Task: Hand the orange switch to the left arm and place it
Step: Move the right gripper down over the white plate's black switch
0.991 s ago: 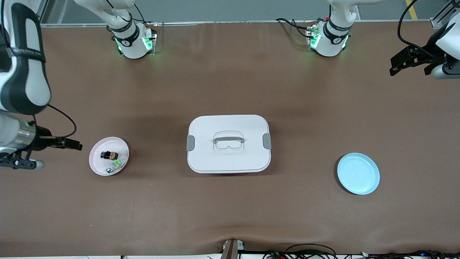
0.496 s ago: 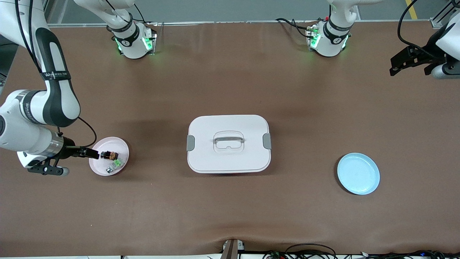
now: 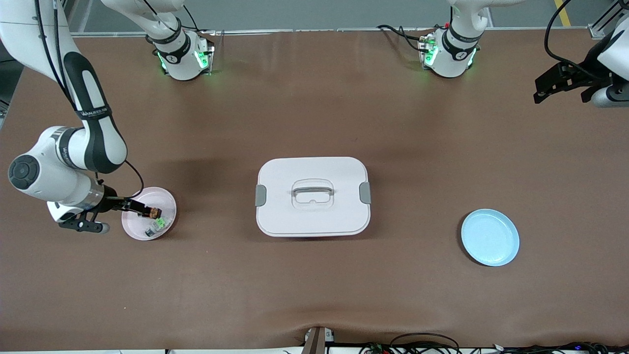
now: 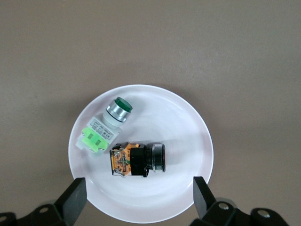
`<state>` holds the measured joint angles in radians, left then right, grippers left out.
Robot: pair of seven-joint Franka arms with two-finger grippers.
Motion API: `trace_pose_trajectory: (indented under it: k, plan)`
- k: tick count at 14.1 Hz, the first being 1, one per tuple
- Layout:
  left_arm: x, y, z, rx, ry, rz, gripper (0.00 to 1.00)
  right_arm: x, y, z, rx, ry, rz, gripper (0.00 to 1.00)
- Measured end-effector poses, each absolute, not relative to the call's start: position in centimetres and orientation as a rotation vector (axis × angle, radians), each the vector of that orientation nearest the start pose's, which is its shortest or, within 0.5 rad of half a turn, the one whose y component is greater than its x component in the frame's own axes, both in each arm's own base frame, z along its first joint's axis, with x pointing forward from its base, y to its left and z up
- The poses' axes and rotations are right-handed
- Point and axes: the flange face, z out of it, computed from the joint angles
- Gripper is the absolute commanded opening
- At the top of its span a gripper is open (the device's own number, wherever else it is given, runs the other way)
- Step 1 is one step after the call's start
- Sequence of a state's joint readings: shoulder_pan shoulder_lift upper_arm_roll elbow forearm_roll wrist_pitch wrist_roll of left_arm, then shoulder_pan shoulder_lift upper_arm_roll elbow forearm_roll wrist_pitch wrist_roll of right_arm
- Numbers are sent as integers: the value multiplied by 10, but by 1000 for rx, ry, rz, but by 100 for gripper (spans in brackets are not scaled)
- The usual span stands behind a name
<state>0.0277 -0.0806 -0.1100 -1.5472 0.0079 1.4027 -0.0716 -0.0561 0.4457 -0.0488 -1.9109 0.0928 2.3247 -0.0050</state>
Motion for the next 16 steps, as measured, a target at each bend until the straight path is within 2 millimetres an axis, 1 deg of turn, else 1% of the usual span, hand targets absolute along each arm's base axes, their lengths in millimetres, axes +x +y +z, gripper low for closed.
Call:
trace_pose_trajectory:
  k: [3,8,13,16]
  plan:
    - [509,-44,664,-3118,15,98,100,622,-63,241,-3083,255,57,100]
    - [509,-44,664,-3118,15,98,100,622,-62,228,-3082,255,71,100]
    - [509,-44,664,-3119,15,97,100,621,-53,195,-3076,251,98,100]
    - [509,-44,664,-3119,16,97,100,620,-50,189,-3070,253,111,100]
